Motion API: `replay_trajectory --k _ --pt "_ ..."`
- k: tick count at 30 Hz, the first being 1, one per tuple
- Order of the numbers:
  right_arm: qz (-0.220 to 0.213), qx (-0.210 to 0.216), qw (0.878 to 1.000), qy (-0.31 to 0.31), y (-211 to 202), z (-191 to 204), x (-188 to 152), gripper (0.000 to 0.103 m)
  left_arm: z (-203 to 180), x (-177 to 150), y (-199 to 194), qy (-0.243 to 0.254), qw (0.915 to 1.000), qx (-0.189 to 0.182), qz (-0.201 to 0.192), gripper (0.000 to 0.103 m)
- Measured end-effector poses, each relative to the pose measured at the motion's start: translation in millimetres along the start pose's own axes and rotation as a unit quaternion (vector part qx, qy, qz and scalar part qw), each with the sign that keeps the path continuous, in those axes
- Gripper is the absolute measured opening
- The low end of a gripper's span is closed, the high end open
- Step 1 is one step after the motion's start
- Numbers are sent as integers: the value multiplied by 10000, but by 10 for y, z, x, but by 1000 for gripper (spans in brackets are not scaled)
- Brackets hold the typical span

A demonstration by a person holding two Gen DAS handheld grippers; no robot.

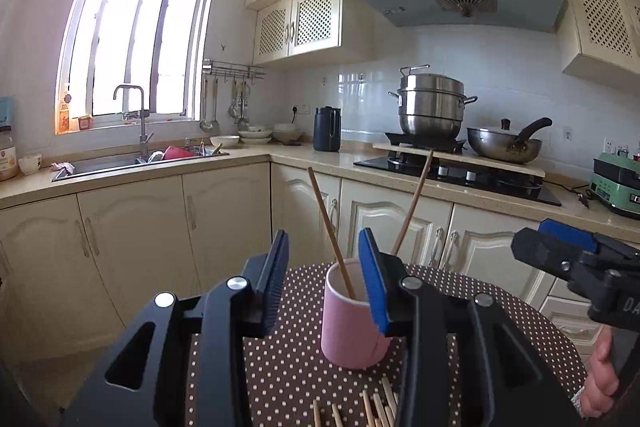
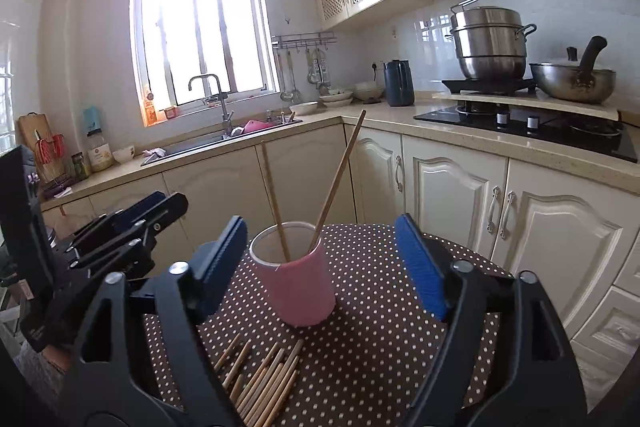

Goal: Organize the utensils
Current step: 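Open both tools to release the chopsticks into the pink cup, then grasp a chopstick from the pile with the right tool while the left tool grasps another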

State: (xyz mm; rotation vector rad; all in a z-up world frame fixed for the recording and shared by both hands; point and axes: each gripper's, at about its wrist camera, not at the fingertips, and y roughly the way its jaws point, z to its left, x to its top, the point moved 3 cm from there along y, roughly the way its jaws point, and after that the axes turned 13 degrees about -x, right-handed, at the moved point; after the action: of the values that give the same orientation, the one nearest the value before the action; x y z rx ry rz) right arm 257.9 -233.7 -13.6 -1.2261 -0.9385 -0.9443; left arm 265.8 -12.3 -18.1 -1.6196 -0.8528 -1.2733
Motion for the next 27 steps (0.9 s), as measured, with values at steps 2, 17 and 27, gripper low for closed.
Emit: replay_trajectory --k 2,17,27 --pt "-43 -86 9999 -70 -78 21 -35 89 -16 -52 -73 -12 9999 73 96 36" --pt "933 -526 9941 168 -207 134 -668 95 52 -613 -478 -469 9935 -8 1033 53" --pt "2292 -692 9700 433 -21 108 -1241 95 255 -1191 -531 -989 9735 135 2060 58"
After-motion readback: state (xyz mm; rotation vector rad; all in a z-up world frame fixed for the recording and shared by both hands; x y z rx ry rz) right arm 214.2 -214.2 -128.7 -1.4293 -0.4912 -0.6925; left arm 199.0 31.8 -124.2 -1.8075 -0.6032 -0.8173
